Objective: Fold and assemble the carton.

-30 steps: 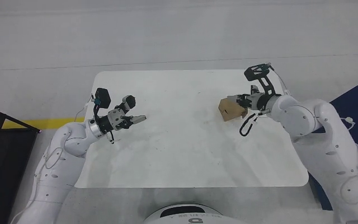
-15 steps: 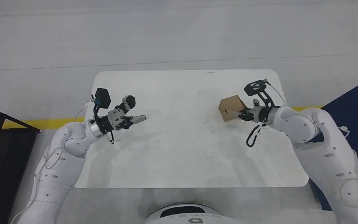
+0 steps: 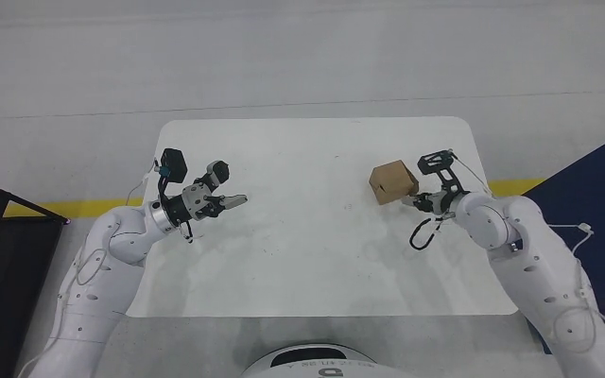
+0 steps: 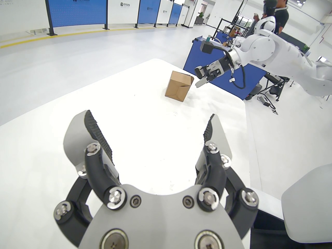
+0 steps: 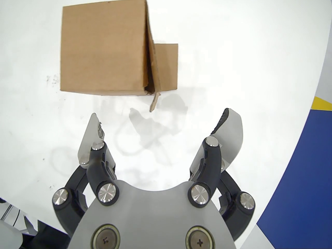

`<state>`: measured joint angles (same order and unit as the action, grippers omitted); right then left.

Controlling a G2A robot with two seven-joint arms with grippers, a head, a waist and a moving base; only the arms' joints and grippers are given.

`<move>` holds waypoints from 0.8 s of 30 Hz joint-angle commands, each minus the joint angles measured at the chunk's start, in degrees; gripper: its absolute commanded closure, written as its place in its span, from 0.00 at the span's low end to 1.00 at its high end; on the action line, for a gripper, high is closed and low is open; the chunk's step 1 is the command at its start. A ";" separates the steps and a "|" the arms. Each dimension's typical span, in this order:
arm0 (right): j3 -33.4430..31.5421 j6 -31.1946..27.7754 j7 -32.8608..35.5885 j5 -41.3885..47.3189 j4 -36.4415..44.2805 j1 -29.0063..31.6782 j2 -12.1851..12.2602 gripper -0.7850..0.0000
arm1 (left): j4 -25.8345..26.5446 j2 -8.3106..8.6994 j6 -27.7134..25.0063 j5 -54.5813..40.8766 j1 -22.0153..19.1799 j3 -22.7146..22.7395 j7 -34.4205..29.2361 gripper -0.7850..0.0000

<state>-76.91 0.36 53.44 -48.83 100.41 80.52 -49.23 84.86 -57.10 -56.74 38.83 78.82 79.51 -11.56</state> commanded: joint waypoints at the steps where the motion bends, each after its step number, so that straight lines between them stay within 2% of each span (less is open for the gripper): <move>1: 0.76 0.19 -0.01 -0.27 -1.24 -1.10 -0.22 0.38 | 0.00 0.00 0.00 0.00 0.00 0.00 0.00 0.00; 2: 1.16 0.25 -0.02 -0.37 -1.75 -1.70 -0.34 0.49 | 0.00 0.00 0.00 0.00 0.00 0.00 0.00 0.00; 5: 2.27 0.09 -0.17 -0.39 -3.47 -3.37 -0.70 0.62 | 0.00 0.00 0.00 0.00 0.00 0.00 0.00 0.00; 7: 3.07 -0.18 -0.14 -0.31 -4.51 -4.27 -0.94 0.74 | 0.00 0.00 0.00 0.00 0.00 0.00 0.00 0.00; 10: 4.38 -0.70 -0.43 -0.31 -5.50 -5.30 -1.30 0.98 | 0.00 0.00 0.00 0.00 0.00 0.00 0.00 0.00; 14: 5.15 -0.78 -1.12 -0.57 -5.95 -5.98 -1.63 1.00 | 0.00 0.00 0.00 0.00 0.00 0.00 0.00 0.00; 17: 3.38 -1.95 -1.35 0.56 -4.64 -4.88 -1.43 1.00 | 0.00 0.00 0.00 0.00 0.00 0.00 0.00 0.00; 21: -1.71 -5.27 0.71 4.69 0.32 -1.50 -0.66 1.00 | 0.00 0.00 0.00 0.00 0.00 0.00 0.00 0.00; 24: -7.22 -9.17 5.87 10.64 4.90 1.37 0.16 1.00 | 0.00 0.00 0.00 0.00 0.00 0.00 0.00 0.00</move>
<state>-81.56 -7.42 56.71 -40.55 103.36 80.82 -49.42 84.86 -57.10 -56.74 38.83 78.82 79.51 -11.56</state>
